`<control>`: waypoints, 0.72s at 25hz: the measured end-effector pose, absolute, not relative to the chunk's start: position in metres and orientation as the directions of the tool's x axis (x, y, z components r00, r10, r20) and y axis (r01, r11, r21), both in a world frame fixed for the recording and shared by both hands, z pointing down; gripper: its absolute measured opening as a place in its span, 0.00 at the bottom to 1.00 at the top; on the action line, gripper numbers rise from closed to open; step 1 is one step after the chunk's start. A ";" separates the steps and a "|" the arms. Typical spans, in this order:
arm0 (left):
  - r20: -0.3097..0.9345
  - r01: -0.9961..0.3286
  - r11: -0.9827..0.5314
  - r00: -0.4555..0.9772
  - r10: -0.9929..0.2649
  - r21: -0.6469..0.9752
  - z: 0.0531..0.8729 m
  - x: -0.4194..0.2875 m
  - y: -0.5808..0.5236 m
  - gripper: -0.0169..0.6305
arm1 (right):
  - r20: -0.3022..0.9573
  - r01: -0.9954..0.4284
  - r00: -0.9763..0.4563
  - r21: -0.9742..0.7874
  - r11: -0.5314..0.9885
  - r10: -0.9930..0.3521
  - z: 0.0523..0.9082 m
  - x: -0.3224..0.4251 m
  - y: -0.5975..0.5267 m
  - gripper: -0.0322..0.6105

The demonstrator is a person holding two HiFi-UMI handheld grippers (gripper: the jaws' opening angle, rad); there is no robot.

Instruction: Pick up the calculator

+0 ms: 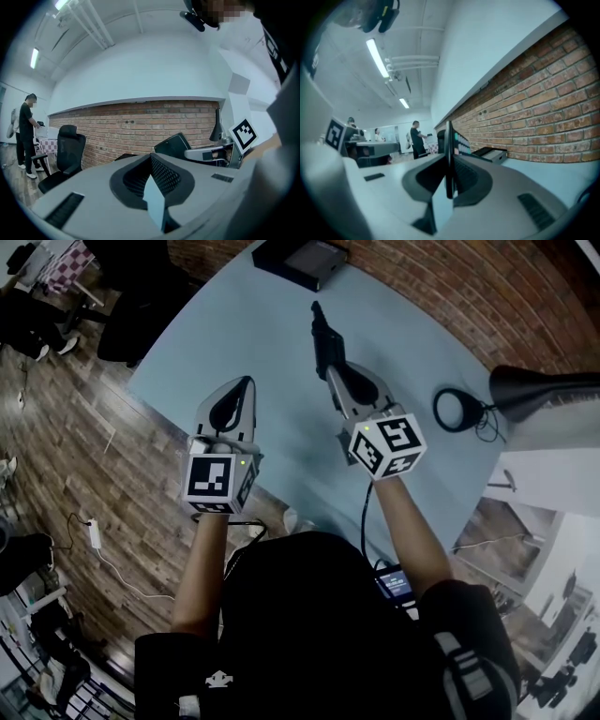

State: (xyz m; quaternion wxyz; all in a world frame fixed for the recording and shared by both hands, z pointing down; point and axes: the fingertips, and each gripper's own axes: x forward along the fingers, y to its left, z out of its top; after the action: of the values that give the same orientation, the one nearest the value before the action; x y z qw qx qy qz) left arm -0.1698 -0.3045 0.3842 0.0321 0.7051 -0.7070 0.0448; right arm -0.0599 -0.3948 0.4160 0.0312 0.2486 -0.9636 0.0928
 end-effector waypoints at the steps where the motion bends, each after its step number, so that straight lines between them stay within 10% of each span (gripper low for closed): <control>1: 0.102 -1.000 -0.002 0.000 -0.995 -0.018 0.382 -0.171 -0.304 0.04 | 0.098 -0.488 -0.873 -0.157 0.858 -0.478 0.411 -0.061 -0.392 0.12; 18: 0.032 -0.996 -0.082 0.081 -0.996 -0.031 0.353 -0.187 -0.272 0.04 | 0.038 -0.539 -0.842 -0.117 0.834 -0.539 0.373 -0.072 -0.338 0.12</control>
State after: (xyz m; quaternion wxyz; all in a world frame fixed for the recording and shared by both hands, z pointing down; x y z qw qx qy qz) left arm -0.1867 -0.2719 0.3527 -0.0003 0.7351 -0.6775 0.0222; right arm -0.0722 -0.3380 0.3727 0.0018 0.2815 -0.9576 0.0616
